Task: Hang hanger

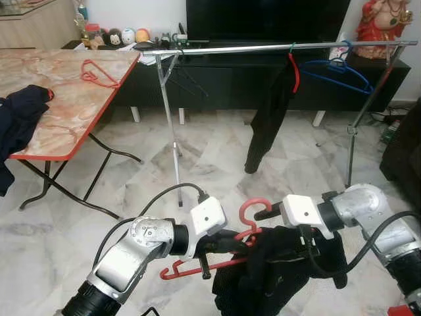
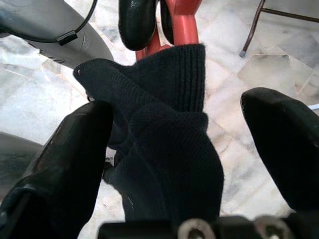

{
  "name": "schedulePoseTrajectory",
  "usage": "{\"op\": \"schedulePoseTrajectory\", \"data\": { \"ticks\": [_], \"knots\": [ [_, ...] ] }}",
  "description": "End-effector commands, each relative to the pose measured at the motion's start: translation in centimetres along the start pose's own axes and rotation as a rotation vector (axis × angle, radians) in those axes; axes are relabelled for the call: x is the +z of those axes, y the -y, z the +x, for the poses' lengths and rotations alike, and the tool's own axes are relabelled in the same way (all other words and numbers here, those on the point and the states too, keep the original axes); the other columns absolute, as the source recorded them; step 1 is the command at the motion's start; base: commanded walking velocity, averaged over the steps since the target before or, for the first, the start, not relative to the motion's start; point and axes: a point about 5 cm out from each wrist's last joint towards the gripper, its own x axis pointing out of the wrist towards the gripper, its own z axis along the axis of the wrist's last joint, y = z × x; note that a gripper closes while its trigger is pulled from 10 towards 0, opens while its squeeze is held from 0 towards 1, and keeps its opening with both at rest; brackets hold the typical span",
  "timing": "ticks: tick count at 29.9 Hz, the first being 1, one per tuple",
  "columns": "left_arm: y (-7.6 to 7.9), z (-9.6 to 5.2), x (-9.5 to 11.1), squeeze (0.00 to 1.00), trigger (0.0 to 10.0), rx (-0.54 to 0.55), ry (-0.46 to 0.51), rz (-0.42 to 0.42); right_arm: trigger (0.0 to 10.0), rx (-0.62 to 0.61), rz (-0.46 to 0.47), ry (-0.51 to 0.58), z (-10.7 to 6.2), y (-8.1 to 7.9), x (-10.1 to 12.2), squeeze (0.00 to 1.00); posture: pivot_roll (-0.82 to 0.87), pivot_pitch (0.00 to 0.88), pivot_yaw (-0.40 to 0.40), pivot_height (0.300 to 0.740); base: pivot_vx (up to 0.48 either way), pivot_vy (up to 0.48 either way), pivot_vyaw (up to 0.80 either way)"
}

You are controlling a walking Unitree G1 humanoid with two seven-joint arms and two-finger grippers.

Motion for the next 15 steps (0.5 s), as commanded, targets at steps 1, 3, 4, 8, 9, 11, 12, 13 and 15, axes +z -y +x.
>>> {"op": "schedulePoseTrajectory", "data": {
  "ticks": [1,3,4,8,9,11,12,13,15],
  "knots": [
    [-0.09,0.0,1.07,0.0,10.0,-0.012,0.03,0.051,10.0,0.012,0.002,-0.008,-0.15,-0.19,-0.14,0.0,-0.07,0.0,-0.028,0.74,0.0,0.0,0.0],
    [-0.18,-0.06,1.03,0.0,10.0,-0.01,0.027,0.054,10.0,0.015,0.008,-0.027,-0.15,-0.2,-0.48,0.0,-0.07,0.0,-0.026,0.74,0.0,0.0,0.0],
    [-0.24,-0.1,1.01,0.0,10.0,-0.009,0.025,0.057,5.5,0.018,0.012,-0.032,-0.18,-0.2,-0.58,0.0,-0.07,0.0,-0.025,0.74,0.0,0.0,0.0],
    [-0.28,-0.13,1.0,0.0,10.0,-0.008,0.024,0.059,0.0,0.026,0.02,-0.04,-0.26,-0.25,-0.7,0.0,-0.07,0.0,-0.025,0.74,0.0,0.0,0.0],
    [-0.3,-0.14,0.99,0.0,10.0,-0.008,0.024,0.06,0.0,0.035,0.021,-0.048,-0.33,-0.31,-0.78,0.0,-0.07,0.0,-0.025,0.74,0.0,0.0,0.0],
    [-0.32,-0.15,0.98,0.0,10.0,-0.008,0.023,0.06,0.0,0.041,0.023,-0.053,-0.35,-0.36,-0.83,0.0,-0.07,0.0,-0.024,0.74,0.0,0.0,0.0],
    [-0.34,-0.17,0.98,0.0,10.0,-0.009,0.022,0.061,0.0,0.047,0.024,-0.054,-0.35,-0.38,-0.83,0.0,-0.07,0.0,-0.024,0.74,0.0,0.0,0.0],
    [-0.39,-0.17,1.01,0.0,10.0,-0.009,0.023,0.063,0.0,0.048,0.025,-0.05,-0.32,-0.36,-0.78,0.0,-0.07,0.0,-0.024,0.74,0.0,0.0,0.0],
    [-0.41,-0.17,1.03,0.0,10.0,-0.008,0.023,0.063,0.0,0.049,0.026,-0.048,-0.31,-0.35,-0.76,0.0,-0.07,0.0,-0.024,0.74,0.0,0.0,0.0]
  ]
}}
